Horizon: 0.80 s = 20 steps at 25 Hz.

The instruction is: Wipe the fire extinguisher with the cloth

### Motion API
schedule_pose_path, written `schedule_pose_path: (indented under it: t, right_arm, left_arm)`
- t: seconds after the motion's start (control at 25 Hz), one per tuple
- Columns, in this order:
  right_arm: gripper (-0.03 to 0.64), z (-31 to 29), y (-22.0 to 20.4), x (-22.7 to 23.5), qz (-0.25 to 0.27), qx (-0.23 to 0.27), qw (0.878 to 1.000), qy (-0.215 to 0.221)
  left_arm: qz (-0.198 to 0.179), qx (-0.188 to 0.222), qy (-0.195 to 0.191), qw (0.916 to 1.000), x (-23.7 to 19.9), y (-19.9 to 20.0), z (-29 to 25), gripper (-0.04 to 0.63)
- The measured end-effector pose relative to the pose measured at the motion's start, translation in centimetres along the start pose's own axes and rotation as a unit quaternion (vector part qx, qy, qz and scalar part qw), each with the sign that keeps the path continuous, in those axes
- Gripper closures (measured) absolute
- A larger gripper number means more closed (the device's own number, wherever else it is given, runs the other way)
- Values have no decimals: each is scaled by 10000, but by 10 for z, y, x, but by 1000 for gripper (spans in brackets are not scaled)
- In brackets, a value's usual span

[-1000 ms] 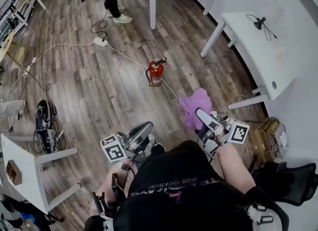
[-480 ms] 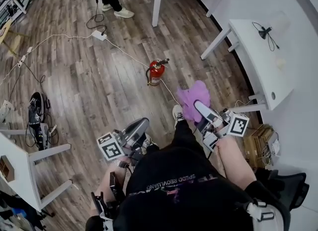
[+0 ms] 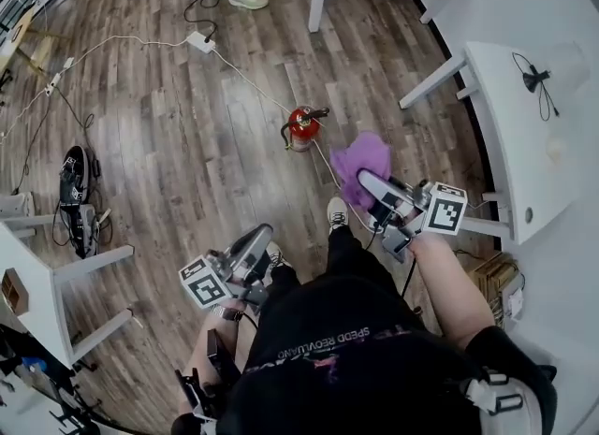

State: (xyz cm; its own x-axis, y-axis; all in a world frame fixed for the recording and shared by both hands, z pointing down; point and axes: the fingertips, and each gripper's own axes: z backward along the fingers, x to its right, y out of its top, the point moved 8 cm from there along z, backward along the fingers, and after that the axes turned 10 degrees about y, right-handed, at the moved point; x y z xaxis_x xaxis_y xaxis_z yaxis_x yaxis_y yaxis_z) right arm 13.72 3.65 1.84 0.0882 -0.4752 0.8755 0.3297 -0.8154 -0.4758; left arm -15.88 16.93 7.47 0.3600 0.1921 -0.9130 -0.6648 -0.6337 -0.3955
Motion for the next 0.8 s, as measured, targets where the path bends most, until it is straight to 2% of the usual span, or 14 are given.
schedule_pose_path:
  t: [0.2, 0.32, 0.52, 0.64, 0.8]
  right_arm:
    - [545, 9, 37, 77, 44, -527, 9985, -136]
    - [545, 11, 34, 144, -168, -918, 9950, -362]
    - [545, -1, 19, 245, -361, -1564, 9848, -657]
    - [545, -7, 10, 289, -388, -1737, 9808, -801]
    - [545, -17, -4, 346, -265, -1879, 9772, -956]
  left_arm:
    - [165, 101, 517, 9985, -20, -17, -47, 598]
    - [424, 162, 902, 9949, -37, -44, -64, 598]
    - [859, 115, 1237, 9885, -79, -85, -89, 598]
    - [924, 85, 1382, 9860, -109, -97, -98, 598]
    - [776, -47, 1413, 9869, -162, -105, -107, 598]
